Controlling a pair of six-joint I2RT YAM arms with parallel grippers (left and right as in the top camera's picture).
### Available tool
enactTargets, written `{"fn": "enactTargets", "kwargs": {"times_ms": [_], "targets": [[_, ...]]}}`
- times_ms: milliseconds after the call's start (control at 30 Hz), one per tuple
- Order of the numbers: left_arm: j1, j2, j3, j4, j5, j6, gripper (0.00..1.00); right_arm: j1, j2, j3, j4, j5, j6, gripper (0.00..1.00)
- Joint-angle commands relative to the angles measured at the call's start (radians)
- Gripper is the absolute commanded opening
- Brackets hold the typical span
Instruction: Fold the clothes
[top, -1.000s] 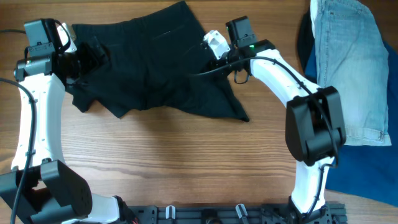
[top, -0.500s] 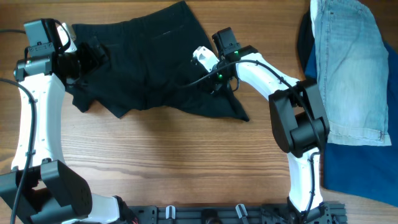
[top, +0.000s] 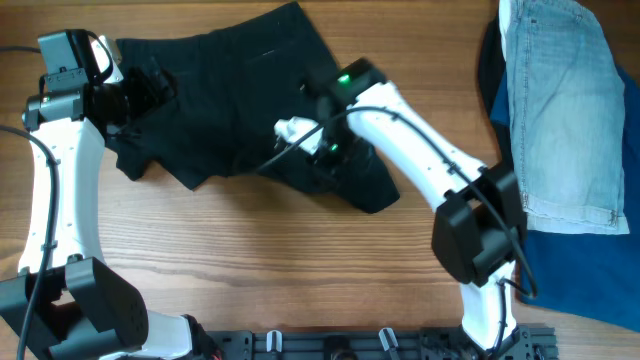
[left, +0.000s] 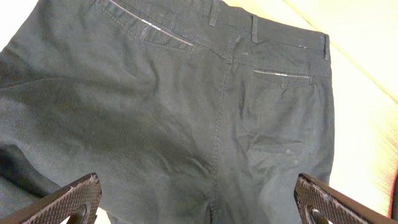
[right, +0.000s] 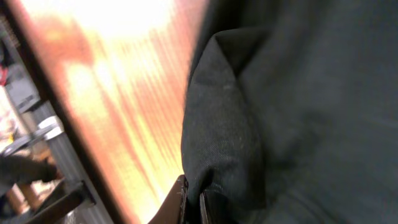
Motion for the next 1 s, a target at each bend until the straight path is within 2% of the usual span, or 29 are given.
{"fn": "enactTargets", "kwargs": {"times_ms": [0,33,67,133,200,267,400,467,533,600,767,900,967], "targets": [[0.006,0.000,0.001,0.002,0.006,0.021,1.00,0.117,-0.012,0.001,-0.063,-0.050,0.032,0.09],[0.006,0.000,0.001,0.002,0.006,0.021,1.00,0.140,-0.012,0.001,-0.071,-0.052,0.029,0.29],[0.006,0.000,0.001,0.002,0.006,0.021,1.00,0.169,-0.012,0.001,-0.077,-0.042,0.026,0.57],[0.006,0.000,0.001,0.002,0.005,0.022,1.00,0.190,-0.012,0.001,-0.080,-0.055,0.026,0.67],[0.006,0.000,0.001,0.002,0.006,0.024,1.00,0.189,-0.012,0.002,-0.087,-0.055,0.026,0.72],[0.006,0.000,0.001,-0.038,0.006,0.025,1.00,0.147,-0.014,0.005,-0.041,0.004,0.051,0.82],[0.006,0.000,0.001,-0.290,0.024,0.013,1.00,0.002,-0.014,0.006,0.132,0.063,0.180,0.87],[0.008,0.000,0.001,-0.382,-0.055,0.011,0.93,-0.077,-0.014,0.005,0.164,0.063,0.214,0.88],[0.045,-0.010,0.001,-0.447,-0.122,-0.072,0.93,-0.146,-0.014,0.005,0.158,0.063,0.217,0.88],[0.087,-0.047,-0.003,-0.454,-0.127,-0.082,0.92,-0.174,-0.014,0.005,0.158,0.064,0.232,0.88],[0.126,-0.118,-0.131,-0.325,-0.194,-0.077,0.96,-0.177,-0.014,0.005,0.209,0.064,0.274,0.91],[0.155,-0.117,-0.314,-0.011,-0.205,0.026,0.98,-0.176,-0.014,0.005,0.230,0.064,0.274,0.93],[0.170,-0.117,-0.367,0.095,-0.204,0.074,0.98,-0.176,-0.014,0.005,0.231,0.064,0.274,0.93]]}}
